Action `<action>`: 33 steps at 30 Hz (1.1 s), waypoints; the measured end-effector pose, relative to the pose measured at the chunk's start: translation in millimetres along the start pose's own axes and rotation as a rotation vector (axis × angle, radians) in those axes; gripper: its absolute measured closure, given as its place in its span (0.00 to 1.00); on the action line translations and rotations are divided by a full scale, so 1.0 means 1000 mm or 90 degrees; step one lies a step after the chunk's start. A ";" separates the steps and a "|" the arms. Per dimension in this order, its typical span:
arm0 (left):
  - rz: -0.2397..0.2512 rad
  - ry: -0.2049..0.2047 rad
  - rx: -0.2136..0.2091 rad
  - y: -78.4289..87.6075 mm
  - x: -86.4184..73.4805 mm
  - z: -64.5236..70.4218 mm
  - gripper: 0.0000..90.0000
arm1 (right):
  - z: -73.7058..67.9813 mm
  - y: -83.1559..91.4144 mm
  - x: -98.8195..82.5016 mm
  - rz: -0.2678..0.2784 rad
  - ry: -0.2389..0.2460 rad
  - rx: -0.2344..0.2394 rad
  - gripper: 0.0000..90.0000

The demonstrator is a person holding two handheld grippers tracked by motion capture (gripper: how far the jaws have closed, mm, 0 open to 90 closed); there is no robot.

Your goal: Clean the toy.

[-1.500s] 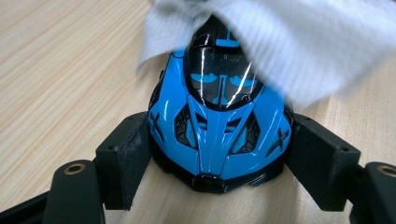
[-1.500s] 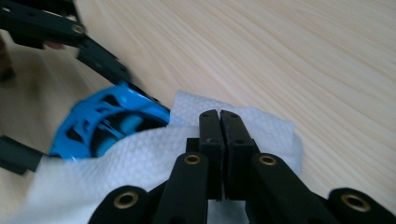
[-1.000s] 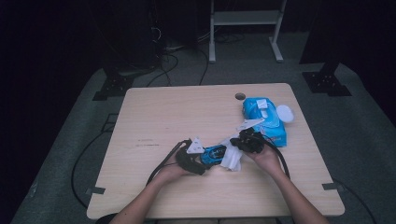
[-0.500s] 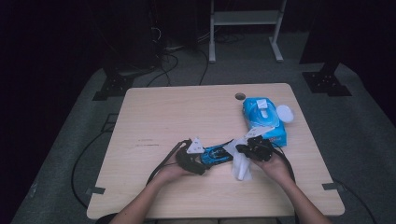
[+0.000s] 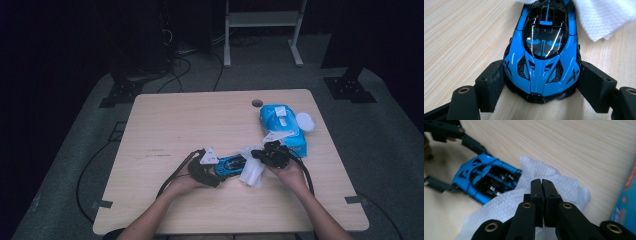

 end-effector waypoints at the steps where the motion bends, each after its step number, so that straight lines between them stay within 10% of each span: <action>1: -0.001 0.000 0.000 0.000 0.000 0.000 0.28 | -0.001 0.004 -0.003 -0.007 0.004 0.002 0.97; 33: -0.007 0.014 -0.012 0.000 -0.001 -0.002 0.28 | -0.016 -0.004 -0.003 -0.029 0.037 0.028 0.97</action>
Point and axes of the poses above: each handheld gripper's, and its own axes: y roughly backward along the jaws, x roughly out of its top, z roughly to its right, the point moved 8 cm from there along -y, roughly forward along the jaws, and after that the axes turned 1 degree about -x, right-handed, at the moved point
